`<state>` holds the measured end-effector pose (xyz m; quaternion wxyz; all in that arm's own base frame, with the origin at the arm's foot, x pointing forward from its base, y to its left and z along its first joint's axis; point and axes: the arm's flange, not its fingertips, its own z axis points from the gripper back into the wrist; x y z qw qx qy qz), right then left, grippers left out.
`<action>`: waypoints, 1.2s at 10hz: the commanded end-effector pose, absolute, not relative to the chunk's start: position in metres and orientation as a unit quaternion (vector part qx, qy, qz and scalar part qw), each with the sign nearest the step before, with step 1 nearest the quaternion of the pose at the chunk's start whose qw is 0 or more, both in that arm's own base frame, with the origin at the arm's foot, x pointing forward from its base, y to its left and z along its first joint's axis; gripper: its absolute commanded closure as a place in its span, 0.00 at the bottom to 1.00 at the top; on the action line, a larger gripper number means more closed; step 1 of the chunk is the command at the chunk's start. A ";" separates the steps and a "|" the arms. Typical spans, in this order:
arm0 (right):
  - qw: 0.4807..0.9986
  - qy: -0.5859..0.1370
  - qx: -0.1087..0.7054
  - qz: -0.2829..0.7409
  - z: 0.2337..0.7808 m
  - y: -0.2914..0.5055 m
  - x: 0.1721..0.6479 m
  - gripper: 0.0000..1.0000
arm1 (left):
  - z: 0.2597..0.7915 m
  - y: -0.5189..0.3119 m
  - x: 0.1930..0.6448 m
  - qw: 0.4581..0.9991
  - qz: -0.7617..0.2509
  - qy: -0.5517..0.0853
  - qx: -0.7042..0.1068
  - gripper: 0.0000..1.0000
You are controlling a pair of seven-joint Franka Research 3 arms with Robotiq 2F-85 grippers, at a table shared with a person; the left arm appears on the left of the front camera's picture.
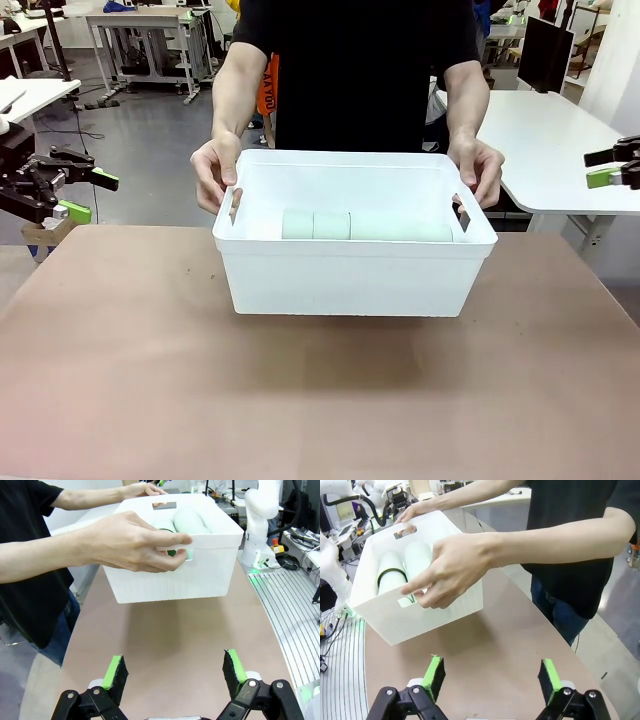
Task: Stack the cups and store them in the basket.
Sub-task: Place the stack of Reusable plastic cups into the Pantry Basket.
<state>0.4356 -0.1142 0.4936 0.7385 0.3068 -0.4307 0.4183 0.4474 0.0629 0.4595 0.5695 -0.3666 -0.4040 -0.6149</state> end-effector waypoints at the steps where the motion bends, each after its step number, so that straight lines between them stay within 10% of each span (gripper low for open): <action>1: 0.735 -0.438 0.315 0.411 0.496 -0.111 0.435 0.00 | 0.463 0.062 0.445 0.569 -0.615 -0.403 -0.368 0.00; 12: 0.735 -0.438 0.315 0.411 0.496 -0.111 0.435 0.00 | 0.463 0.062 0.445 0.569 -0.615 -0.403 -0.368 0.00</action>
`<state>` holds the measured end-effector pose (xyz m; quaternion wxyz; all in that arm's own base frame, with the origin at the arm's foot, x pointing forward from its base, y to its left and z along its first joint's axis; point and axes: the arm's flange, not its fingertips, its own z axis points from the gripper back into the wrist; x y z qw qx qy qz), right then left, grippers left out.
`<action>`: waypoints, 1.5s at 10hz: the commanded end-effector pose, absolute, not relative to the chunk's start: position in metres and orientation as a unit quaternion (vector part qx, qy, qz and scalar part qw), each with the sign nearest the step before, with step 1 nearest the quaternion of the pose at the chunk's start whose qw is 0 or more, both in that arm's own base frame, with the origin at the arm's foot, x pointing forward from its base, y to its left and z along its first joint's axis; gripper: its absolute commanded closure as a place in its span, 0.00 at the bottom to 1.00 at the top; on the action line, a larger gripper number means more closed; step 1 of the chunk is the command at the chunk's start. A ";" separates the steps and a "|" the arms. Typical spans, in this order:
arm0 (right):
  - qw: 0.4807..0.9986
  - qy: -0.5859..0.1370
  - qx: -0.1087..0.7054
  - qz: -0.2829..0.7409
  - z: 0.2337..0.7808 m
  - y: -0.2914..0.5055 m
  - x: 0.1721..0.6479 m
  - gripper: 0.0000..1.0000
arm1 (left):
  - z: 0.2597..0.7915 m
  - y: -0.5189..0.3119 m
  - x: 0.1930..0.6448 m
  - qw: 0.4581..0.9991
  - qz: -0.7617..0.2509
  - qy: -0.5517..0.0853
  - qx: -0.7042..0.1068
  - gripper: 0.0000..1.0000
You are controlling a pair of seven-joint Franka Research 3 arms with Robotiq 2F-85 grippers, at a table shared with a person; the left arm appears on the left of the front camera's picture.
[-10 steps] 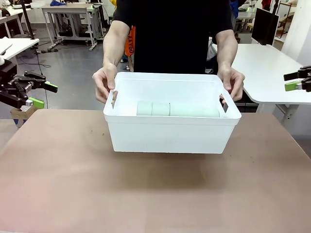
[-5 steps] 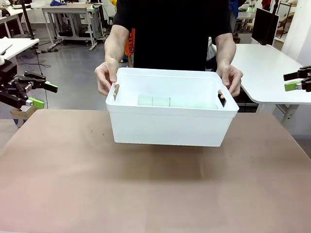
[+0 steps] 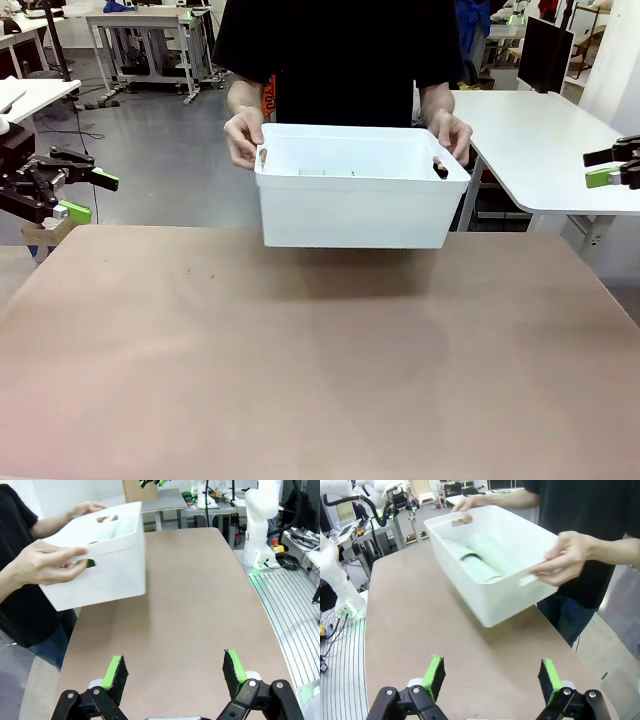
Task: Stack the cups and store them in the basket.
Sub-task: Place the stack of Reusable plastic cups into the Pantry Basket.
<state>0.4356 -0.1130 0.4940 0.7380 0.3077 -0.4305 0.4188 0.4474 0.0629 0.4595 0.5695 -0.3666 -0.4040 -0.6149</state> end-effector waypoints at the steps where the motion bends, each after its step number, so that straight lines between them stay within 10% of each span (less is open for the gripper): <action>1: 0.735 -0.438 0.315 0.411 0.496 -0.111 0.435 0.00 | 0.463 0.062 0.445 0.569 -0.615 -0.403 -0.368 0.00; 15: 0.735 -0.438 0.315 0.411 0.496 -0.111 0.435 0.00 | 0.463 0.062 0.445 0.569 -0.615 -0.403 -0.368 0.00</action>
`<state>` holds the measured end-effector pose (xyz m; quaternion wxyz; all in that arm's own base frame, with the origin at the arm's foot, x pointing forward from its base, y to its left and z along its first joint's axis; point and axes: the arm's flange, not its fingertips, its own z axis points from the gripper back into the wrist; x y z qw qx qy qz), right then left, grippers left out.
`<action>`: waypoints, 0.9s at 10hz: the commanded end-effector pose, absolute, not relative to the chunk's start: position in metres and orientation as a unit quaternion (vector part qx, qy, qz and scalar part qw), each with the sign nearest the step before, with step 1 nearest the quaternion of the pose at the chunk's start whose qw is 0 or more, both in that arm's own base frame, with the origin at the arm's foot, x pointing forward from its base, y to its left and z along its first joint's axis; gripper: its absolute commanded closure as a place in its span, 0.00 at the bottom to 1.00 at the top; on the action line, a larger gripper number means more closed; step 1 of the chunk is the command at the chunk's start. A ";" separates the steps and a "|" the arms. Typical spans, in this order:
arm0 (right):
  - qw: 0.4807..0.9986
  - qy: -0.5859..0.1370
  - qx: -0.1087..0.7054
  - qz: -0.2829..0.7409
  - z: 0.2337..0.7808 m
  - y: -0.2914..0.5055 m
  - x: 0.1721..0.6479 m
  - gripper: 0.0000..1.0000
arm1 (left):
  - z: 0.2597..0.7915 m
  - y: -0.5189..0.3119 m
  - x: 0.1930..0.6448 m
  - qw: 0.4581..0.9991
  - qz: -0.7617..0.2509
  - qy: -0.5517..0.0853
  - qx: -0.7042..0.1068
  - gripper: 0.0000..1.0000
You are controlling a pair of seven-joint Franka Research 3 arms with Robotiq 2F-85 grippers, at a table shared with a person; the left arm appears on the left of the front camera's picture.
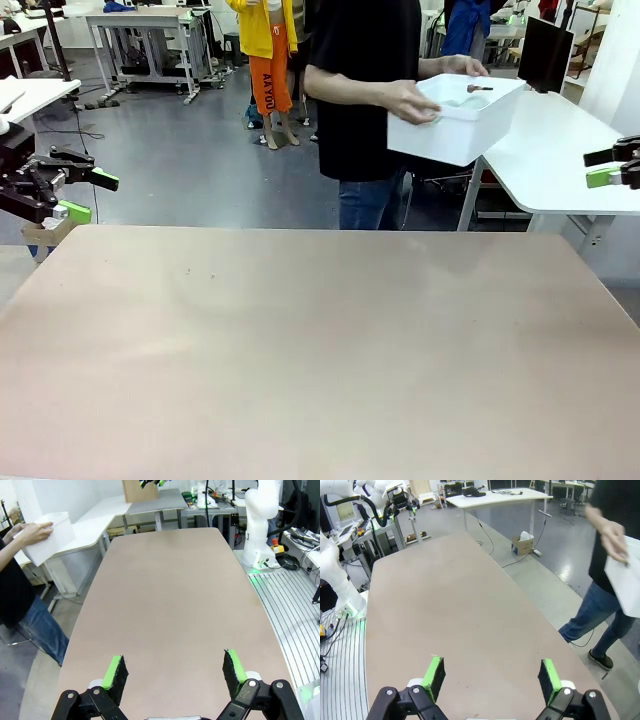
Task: Stack the cups and store them in the basket.
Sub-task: Place the stack of Reusable plastic cups into the Pantry Basket.
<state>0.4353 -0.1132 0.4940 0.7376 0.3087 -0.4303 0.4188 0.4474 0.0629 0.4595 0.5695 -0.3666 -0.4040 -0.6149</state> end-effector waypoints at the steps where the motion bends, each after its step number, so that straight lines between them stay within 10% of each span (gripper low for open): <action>1: 0.735 -0.438 0.315 0.411 0.496 -0.111 0.435 0.00 | 0.463 0.062 0.445 0.569 -0.615 -0.403 -0.368 0.00; 9: 0.735 -0.438 0.315 0.411 0.496 -0.111 0.435 0.00 | 0.463 0.062 0.445 0.569 -0.615 -0.403 -0.368 0.00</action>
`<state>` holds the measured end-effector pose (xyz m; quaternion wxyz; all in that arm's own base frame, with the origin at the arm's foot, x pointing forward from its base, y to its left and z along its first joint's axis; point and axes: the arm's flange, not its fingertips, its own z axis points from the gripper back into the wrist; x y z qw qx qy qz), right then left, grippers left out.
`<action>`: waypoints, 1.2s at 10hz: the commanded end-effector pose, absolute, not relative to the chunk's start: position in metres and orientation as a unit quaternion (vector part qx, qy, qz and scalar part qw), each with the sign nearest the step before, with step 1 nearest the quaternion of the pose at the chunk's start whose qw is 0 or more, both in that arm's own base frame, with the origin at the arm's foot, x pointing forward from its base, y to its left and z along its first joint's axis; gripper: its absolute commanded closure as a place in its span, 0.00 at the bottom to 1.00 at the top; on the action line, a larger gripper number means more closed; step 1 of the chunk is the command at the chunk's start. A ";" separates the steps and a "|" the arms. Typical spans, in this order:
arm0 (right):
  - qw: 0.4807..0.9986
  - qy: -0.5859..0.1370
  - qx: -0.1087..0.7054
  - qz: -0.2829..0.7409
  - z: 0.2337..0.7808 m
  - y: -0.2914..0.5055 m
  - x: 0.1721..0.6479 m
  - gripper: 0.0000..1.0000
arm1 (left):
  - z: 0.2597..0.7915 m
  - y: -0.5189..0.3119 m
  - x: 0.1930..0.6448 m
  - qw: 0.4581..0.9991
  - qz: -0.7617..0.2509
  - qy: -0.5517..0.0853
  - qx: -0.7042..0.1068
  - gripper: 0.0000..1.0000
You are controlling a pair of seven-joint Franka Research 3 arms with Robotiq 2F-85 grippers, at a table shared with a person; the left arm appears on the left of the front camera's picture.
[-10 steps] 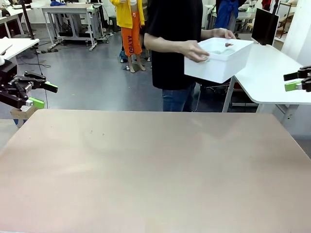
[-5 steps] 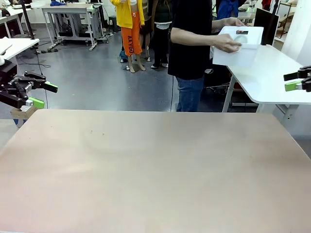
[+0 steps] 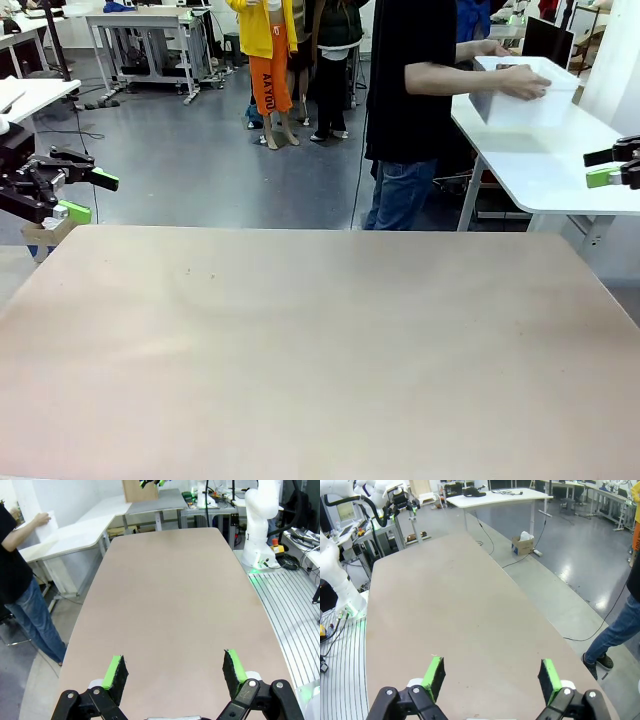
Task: Stack the cups and store them in the basket.
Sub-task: Place the stack of Reusable plastic cups into the Pantry Basket.
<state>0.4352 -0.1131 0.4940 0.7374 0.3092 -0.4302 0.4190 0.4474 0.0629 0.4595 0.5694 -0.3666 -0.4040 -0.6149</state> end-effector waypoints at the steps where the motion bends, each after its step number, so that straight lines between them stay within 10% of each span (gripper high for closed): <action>1: 0.735 -0.438 0.315 0.411 0.496 -0.111 0.435 0.00 | 0.463 0.062 0.445 0.569 -0.615 -0.403 -0.368 0.00; 12: 0.735 -0.438 0.315 0.411 0.496 -0.111 0.435 0.00 | 0.463 0.062 0.445 0.569 -0.615 -0.403 -0.368 0.00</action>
